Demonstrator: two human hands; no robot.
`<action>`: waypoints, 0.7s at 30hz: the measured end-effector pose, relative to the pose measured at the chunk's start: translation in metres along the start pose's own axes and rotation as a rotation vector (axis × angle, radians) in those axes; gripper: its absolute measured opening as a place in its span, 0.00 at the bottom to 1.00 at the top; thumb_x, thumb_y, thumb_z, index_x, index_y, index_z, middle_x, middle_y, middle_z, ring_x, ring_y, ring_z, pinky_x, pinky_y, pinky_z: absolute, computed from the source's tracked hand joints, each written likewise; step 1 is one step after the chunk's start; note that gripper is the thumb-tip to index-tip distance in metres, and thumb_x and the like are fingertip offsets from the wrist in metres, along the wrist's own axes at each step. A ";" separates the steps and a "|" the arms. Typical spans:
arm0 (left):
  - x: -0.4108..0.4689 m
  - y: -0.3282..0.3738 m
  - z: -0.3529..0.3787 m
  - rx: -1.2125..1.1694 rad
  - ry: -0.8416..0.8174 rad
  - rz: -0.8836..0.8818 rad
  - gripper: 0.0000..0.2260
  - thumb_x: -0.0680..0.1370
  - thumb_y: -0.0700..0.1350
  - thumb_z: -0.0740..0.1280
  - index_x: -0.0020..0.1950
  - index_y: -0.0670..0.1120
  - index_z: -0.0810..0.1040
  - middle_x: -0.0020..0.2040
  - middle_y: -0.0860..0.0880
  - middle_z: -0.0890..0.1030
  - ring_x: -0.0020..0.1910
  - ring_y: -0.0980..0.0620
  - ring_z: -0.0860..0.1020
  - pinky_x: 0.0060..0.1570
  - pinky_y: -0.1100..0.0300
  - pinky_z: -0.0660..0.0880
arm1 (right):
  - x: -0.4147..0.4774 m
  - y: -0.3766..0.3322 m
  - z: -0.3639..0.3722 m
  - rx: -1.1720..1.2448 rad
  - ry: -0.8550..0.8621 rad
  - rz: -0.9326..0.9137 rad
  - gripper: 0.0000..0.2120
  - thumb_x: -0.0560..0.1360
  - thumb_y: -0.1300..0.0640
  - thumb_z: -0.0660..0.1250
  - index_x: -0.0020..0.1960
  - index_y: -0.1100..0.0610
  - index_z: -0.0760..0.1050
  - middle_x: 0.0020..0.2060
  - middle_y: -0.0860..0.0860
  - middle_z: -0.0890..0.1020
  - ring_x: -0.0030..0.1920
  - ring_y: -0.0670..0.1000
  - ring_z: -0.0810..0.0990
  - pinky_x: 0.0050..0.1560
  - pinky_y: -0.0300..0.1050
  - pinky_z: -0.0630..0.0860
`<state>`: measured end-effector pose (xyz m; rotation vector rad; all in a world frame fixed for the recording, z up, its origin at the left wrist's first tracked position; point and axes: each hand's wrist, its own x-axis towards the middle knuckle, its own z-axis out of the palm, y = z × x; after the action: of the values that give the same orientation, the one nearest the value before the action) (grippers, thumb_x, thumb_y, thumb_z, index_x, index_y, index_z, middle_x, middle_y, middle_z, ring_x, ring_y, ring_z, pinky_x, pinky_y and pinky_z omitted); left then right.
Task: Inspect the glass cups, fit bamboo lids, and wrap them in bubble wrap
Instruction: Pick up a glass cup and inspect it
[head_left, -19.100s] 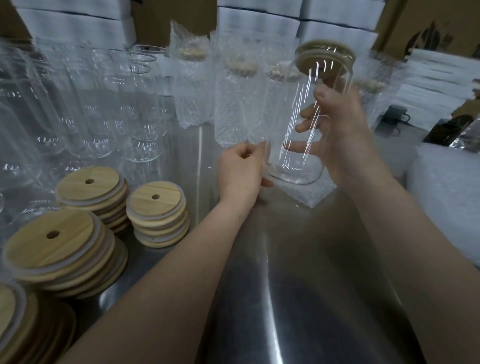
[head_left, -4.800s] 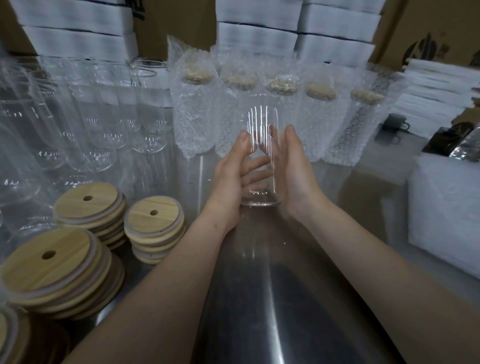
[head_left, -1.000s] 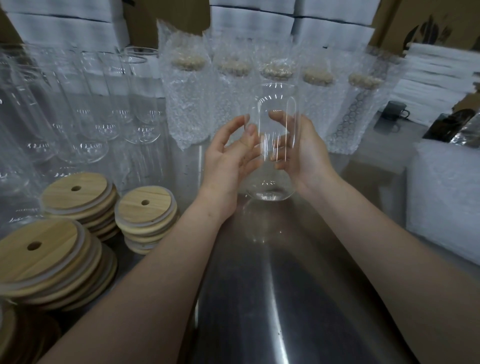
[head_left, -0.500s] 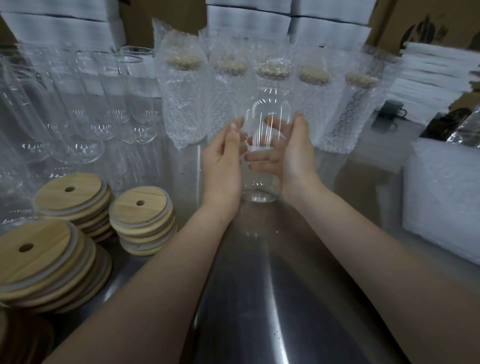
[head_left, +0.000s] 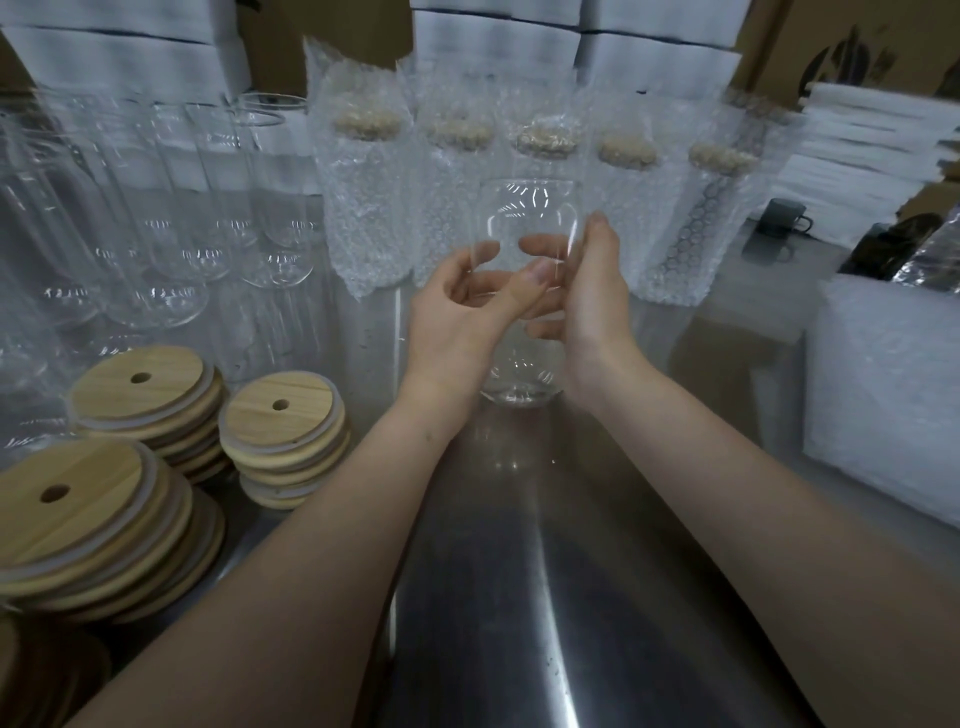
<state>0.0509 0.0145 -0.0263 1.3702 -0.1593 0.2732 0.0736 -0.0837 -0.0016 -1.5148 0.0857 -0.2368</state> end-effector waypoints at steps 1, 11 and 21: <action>0.000 0.000 0.000 -0.024 -0.006 -0.014 0.26 0.69 0.53 0.75 0.64 0.46 0.75 0.48 0.53 0.84 0.47 0.61 0.83 0.48 0.68 0.77 | 0.001 0.000 -0.001 0.010 -0.008 0.007 0.27 0.83 0.42 0.45 0.44 0.52 0.78 0.39 0.56 0.80 0.28 0.45 0.74 0.34 0.42 0.69; 0.002 0.001 -0.005 -0.207 -0.133 -0.212 0.28 0.71 0.63 0.64 0.65 0.48 0.77 0.59 0.49 0.83 0.58 0.52 0.82 0.66 0.50 0.72 | 0.005 0.004 -0.006 0.247 -0.045 0.130 0.19 0.81 0.51 0.54 0.35 0.54 0.73 0.22 0.47 0.71 0.21 0.46 0.64 0.22 0.34 0.59; 0.005 -0.003 0.000 -0.207 0.045 -0.031 0.15 0.83 0.50 0.58 0.61 0.41 0.75 0.55 0.38 0.79 0.53 0.39 0.78 0.55 0.44 0.76 | 0.002 -0.001 -0.004 0.270 -0.232 0.233 0.31 0.81 0.34 0.46 0.55 0.59 0.75 0.44 0.60 0.85 0.42 0.59 0.84 0.46 0.56 0.82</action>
<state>0.0570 0.0143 -0.0281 1.1597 -0.1255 0.2543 0.0745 -0.0883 -0.0008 -1.2409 0.0423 0.1120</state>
